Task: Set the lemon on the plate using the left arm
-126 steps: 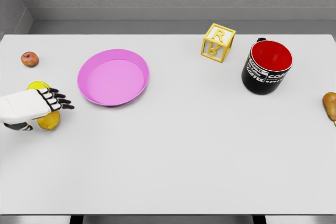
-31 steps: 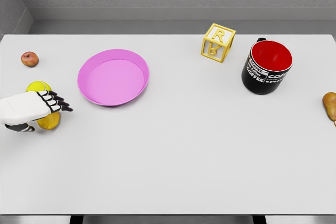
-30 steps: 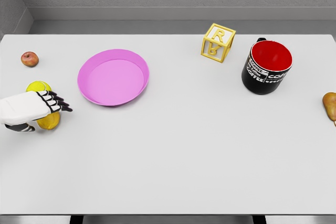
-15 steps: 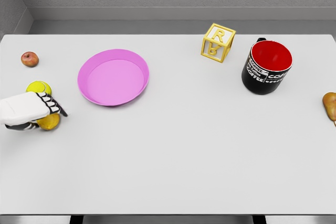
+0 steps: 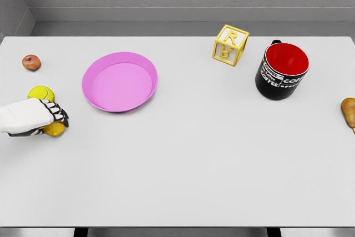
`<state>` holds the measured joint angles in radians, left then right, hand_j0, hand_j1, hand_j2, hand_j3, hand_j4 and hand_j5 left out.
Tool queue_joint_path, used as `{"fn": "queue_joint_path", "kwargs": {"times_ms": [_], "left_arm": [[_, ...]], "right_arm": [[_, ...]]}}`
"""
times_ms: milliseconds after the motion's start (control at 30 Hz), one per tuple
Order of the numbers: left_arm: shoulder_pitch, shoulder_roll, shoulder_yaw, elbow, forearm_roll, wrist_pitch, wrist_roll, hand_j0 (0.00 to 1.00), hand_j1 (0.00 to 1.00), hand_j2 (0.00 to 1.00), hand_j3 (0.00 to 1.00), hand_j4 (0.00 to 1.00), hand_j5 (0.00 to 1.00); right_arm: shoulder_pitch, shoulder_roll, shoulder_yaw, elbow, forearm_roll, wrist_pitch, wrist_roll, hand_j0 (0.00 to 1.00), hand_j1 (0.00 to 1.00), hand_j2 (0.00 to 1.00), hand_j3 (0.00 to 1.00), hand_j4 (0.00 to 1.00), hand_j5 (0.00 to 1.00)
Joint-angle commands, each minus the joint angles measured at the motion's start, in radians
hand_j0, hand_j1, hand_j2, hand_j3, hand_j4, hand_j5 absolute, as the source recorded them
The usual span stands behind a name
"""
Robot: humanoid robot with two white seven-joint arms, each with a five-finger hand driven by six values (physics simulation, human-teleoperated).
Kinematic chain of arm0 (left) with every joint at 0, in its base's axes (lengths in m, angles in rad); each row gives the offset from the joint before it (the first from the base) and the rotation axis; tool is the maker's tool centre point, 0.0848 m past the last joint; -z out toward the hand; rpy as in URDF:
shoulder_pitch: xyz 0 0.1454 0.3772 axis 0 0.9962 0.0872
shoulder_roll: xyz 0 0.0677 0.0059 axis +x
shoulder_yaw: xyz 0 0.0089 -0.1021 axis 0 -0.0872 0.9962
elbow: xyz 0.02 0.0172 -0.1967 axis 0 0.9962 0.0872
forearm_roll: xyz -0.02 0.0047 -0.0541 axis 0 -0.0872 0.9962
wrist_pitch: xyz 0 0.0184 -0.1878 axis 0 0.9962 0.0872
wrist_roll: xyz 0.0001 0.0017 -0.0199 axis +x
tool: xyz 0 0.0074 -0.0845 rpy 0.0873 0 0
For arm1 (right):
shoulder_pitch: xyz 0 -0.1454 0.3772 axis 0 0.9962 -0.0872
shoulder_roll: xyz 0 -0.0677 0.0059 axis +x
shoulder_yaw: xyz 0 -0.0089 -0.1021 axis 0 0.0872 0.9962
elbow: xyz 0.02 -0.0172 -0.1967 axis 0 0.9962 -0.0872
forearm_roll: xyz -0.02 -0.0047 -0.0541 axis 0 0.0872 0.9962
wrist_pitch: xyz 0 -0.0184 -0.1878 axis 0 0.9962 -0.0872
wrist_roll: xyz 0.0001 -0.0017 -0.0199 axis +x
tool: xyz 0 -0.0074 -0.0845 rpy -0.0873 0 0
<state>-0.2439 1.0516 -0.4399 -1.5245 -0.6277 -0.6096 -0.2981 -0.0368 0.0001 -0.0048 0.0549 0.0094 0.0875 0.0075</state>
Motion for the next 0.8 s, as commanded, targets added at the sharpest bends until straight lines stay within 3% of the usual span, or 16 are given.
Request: {"fn": "queue_joint_path", "kwargs": {"times_ms": [0, 300, 767], "left_arm": [[0.0, -0.001, -0.008, -0.002, 0.003, -0.001, -0.001, 0.56, 0.56, 0.56, 0.56, 0.56, 0.56], [-0.012, -0.007, -0.007, -0.04, 0.02, -0.001, -0.003, 0.49, 0.49, 0.49, 0.49, 0.49, 0.49], [-0.072, -0.005, -0.005, -0.083, 0.072, -0.001, -0.003, 0.48, 0.48, 0.48, 0.48, 0.48, 0.48]], "right_arm": [[0.0, 0.0, 0.0, 0.0, 0.0, 0.0, 0.0, 1.0, 1.0, 1.0, 1.0, 1.0, 1.0], [0.0, 0.0, 0.0, 0.0, 0.0, 0.0, 0.0, 1.0, 1.0, 1.0, 1.0, 1.0, 1.0], [0.0, 0.0, 0.0, 0.0, 0.0, 0.0, 0.0, 1.0, 1.0, 1.0, 1.0, 1.0, 1.0]]}}
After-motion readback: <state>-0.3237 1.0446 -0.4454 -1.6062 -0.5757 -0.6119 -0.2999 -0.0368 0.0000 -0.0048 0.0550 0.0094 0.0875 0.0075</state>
